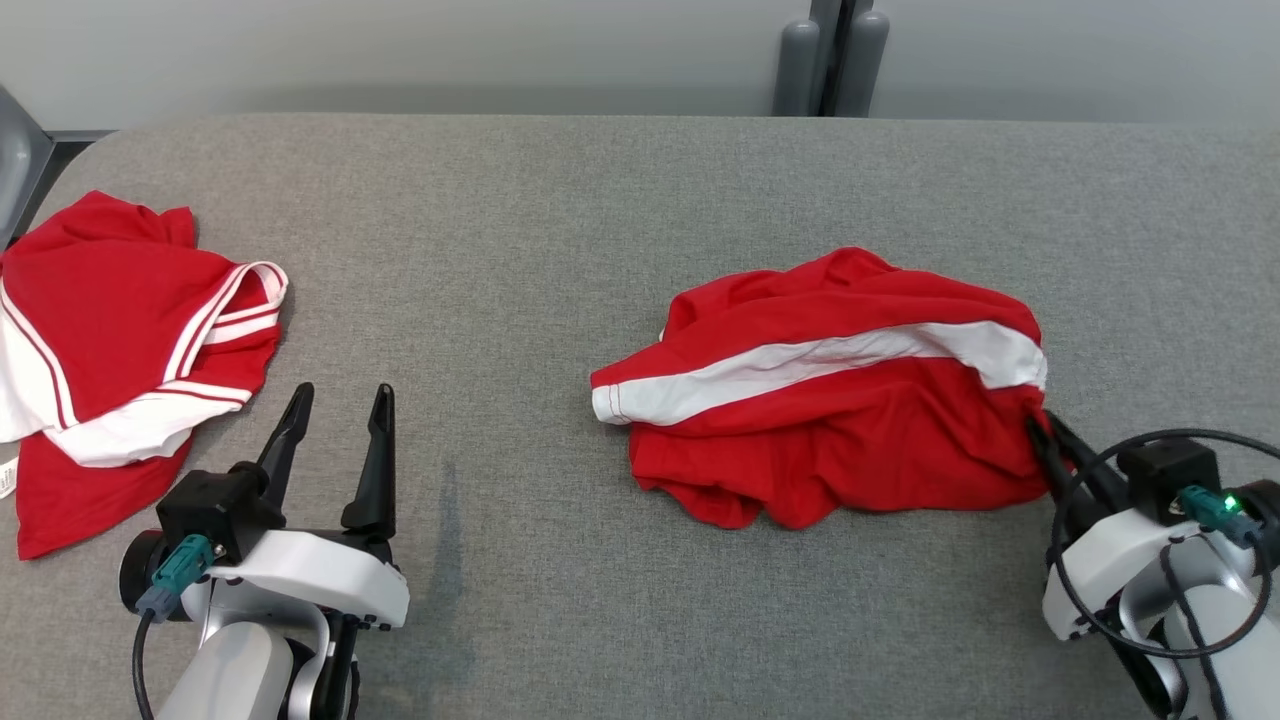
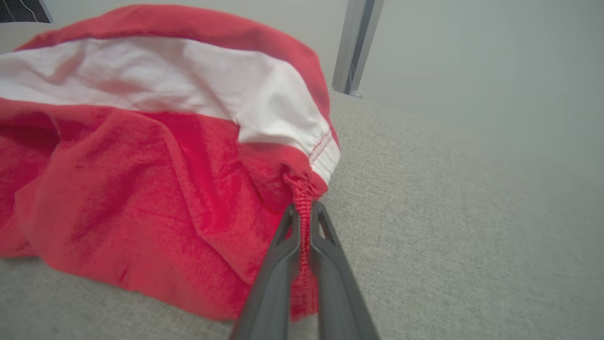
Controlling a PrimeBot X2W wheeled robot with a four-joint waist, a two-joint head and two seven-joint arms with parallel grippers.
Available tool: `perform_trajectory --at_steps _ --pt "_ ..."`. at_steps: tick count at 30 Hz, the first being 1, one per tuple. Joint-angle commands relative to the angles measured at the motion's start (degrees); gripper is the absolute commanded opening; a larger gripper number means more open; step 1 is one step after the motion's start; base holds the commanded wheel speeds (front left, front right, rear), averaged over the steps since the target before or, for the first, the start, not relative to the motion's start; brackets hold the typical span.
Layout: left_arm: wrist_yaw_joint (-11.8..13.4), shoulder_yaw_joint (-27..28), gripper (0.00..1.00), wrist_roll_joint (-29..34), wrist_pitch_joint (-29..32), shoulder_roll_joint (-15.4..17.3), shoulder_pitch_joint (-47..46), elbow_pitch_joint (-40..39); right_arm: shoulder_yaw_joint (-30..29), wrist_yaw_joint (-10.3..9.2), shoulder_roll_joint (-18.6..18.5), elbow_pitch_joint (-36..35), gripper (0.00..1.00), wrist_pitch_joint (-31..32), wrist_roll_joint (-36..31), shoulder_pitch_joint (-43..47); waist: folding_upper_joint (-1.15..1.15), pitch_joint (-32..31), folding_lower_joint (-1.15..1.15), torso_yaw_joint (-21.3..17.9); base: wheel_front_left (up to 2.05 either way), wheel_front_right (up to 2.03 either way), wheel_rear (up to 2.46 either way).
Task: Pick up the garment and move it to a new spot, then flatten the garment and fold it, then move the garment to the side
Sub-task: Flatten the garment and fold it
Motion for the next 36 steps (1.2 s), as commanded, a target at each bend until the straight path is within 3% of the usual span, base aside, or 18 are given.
perform_trajectory --at_steps 1,8,19,20,21,22,23,36 --pt "0.17 -0.09 1.00 -0.12 0.15 0.52 0.29 -0.19 -0.14 0.01 0.79 -1.14 0.00 0.99 -0.76 1.46 0.00 0.10 0.00 -0.10 0.00 0.00 0.00" --pt "0.01 -0.65 1.00 -0.10 0.62 0.72 -0.74 -0.37 -0.48 0.01 4.76 -2.18 0.00 3.78 -2.10 4.63 0.00 0.47 0.00 0.02 0.00 0.00 0.00" --pt "0.57 -0.94 1.00 -0.34 0.73 0.98 -0.68 -0.43 -4.62 0.01 7.12 -0.85 0.00 2.38 -2.62 4.59 0.00 0.35 0.00 0.28 0.00 0.00 0.00" --pt "0.68 -0.94 1.00 -0.38 0.73 1.04 -0.54 -0.42 -5.34 0.01 7.26 -1.06 0.13 2.18 -3.02 4.75 0.00 0.21 0.00 0.22 0.00 0.00 0.00" --pt "0.72 -0.94 1.00 -0.43 0.74 1.11 -0.38 -0.42 -6.05 0.01 7.46 -1.47 0.40 1.84 -3.08 4.94 0.00 0.06 0.00 0.15 0.00 0.00 0.00" --pt "0.65 -0.93 1.00 -0.49 0.77 1.18 -0.18 -0.39 -6.74 0.01 7.69 -1.84 0.81 1.71 -3.40 5.19 0.00 -0.15 0.00 0.05 0.00 0.00 0.00" --pt "0.66 -0.95 1.00 -0.51 0.81 1.25 0.00 -0.38 -7.25 0.01 8.03 -2.11 1.00 1.62 -3.32 5.50 0.00 -0.36 0.00 -0.05 0.00 0.00 0.00" --pt "2.14 -0.59 1.00 -1.02 1.13 2.19 2.22 -1.33 -14.21 0.01 10.53 -13.50 1.00 -0.59 -4.66 10.61 0.00 -4.11 0.00 -1.55 0.00 0.00 0.00"
